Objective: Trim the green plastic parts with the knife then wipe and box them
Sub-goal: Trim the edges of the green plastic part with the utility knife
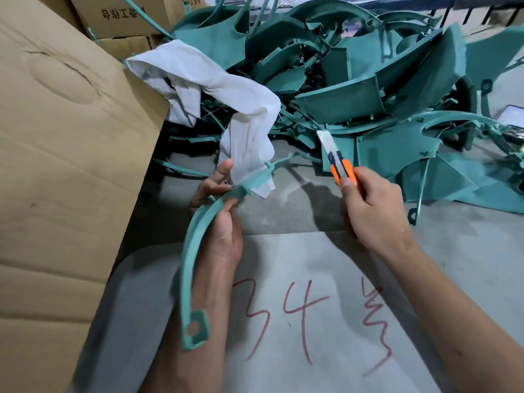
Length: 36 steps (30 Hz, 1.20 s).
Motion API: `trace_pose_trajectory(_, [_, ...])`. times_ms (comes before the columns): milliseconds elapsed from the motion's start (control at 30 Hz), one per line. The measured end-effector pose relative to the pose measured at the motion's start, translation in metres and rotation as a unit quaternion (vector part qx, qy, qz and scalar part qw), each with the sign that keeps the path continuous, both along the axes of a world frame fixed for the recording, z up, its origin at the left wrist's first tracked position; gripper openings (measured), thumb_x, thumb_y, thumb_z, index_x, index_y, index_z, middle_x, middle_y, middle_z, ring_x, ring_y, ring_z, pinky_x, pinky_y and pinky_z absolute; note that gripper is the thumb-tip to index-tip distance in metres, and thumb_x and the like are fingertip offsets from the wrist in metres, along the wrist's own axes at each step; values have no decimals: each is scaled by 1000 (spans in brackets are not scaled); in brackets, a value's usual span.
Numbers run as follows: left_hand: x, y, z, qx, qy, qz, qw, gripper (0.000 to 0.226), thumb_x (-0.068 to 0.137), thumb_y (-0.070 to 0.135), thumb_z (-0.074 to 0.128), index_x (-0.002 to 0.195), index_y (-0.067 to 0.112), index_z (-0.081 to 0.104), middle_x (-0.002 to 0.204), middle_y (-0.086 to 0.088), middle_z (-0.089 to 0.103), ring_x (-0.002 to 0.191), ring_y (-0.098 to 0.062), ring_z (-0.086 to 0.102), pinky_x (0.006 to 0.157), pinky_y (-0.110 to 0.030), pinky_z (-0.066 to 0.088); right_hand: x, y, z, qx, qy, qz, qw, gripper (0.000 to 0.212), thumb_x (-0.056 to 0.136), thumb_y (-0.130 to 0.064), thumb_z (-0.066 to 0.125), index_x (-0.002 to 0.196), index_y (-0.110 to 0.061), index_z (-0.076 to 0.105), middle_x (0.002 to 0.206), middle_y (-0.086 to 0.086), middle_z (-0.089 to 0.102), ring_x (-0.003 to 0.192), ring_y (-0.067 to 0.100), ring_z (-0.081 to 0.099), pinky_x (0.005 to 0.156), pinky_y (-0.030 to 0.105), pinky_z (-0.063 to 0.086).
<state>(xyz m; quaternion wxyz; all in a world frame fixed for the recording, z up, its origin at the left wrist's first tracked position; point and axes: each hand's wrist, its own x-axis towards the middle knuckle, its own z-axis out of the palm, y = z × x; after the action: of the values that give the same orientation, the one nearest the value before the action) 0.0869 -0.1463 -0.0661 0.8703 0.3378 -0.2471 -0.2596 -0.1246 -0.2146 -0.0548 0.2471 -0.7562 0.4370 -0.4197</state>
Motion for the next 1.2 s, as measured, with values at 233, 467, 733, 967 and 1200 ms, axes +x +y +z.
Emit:
trace_pose_trajectory(233, [0,-4,-5,53,-46,90,994,65,80,-32,49,56,24,71,114,-17,69,105,-17,71,82,-22,54,11,24,6,-152,8,170,974,14,108,-25,49,99,-16,56,64,-2,46,54,20,45,52,30,35])
trace_pose_trajectory(467, [-8,-4,0,72,-59,43,995,62,78,-32,46,53,20,67,102,-11,74,96,-11,74,72,-18,55,16,17,-3,-140,65,156,976,23,109,-31,44,100,-14,56,59,-5,46,50,16,45,53,39,38])
trace_pose_trajectory(733, [-19,-2,-1,96,-40,39,994,38,78,-32,49,71,5,54,97,-13,72,90,-13,72,83,-23,56,16,23,2,-146,62,150,976,19,110,-30,44,102,-15,52,59,-5,47,49,17,44,49,38,36])
trace_pose_trajectory(967, [-15,-3,-1,86,-41,46,994,36,81,-30,54,74,6,55,84,0,75,83,-6,72,75,-16,54,14,11,0,-126,78,18,989,16,110,-30,44,98,-20,47,62,-12,46,48,3,42,47,19,27])
trace_pose_trajectory(1200, [-18,4,3,72,-89,92,989,12,97,13,61,100,23,67,99,5,75,92,-13,68,82,-34,57,18,23,5,-177,40,85,980,12,109,-31,45,108,-21,53,64,-16,43,53,3,43,51,26,31])
